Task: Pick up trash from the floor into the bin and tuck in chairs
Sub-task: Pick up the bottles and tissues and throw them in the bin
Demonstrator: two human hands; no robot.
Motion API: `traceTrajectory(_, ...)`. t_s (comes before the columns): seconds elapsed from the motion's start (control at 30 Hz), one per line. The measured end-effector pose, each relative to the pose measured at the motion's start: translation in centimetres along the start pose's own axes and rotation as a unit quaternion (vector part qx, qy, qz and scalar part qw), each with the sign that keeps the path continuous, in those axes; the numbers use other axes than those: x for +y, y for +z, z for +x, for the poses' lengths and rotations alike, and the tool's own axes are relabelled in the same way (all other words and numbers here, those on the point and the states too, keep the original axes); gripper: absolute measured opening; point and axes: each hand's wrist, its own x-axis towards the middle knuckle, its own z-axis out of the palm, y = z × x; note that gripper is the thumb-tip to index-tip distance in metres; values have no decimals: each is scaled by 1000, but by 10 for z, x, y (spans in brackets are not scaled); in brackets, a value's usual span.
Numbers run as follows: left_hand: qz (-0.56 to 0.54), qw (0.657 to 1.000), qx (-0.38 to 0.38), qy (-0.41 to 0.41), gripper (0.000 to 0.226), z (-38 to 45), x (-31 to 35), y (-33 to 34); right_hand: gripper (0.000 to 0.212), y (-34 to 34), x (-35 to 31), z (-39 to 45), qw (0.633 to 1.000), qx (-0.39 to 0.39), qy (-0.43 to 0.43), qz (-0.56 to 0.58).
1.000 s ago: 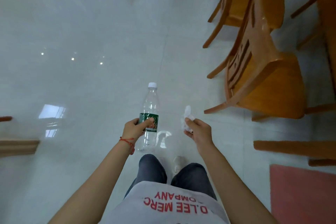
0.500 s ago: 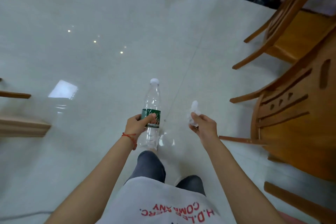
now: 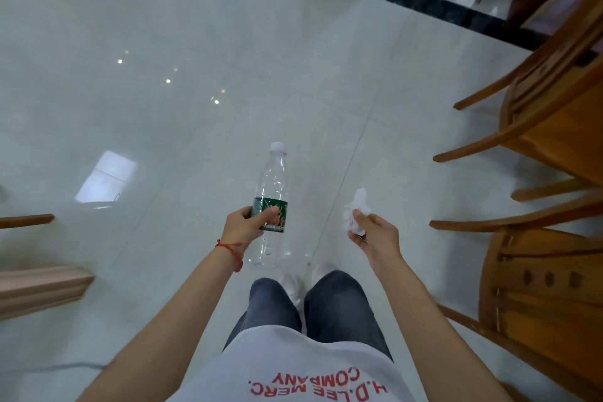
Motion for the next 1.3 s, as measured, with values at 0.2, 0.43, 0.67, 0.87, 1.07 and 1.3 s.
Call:
traceTrajectory(0.2,-6,1000,3,5,17,69,71,24,7,45,-70,62,1000,-4,-1,0)
traceTrajectory(0.43,-30,999,7,9,13,142,185,60,5,95,-183,130,999,-36,-11,20)
traceTrajectory(0.67,-38,999,7,23,19,216,279,86,8,138,-275,188,999,-38,-19,18)
traceTrajectory(0.87,-29,999,-8,22,28,304,358,102,10,194,-346,252,999,-28,-23,26)
traceTrajectory(1.07,-1,999,-32,19,25,390,451,109,7,258,-426,309,999,-9,-23,47)
traceTrajectory(1.3,17,998,-51,33,12,467,541,127,4,306,-504,366,998,2,-22,60)
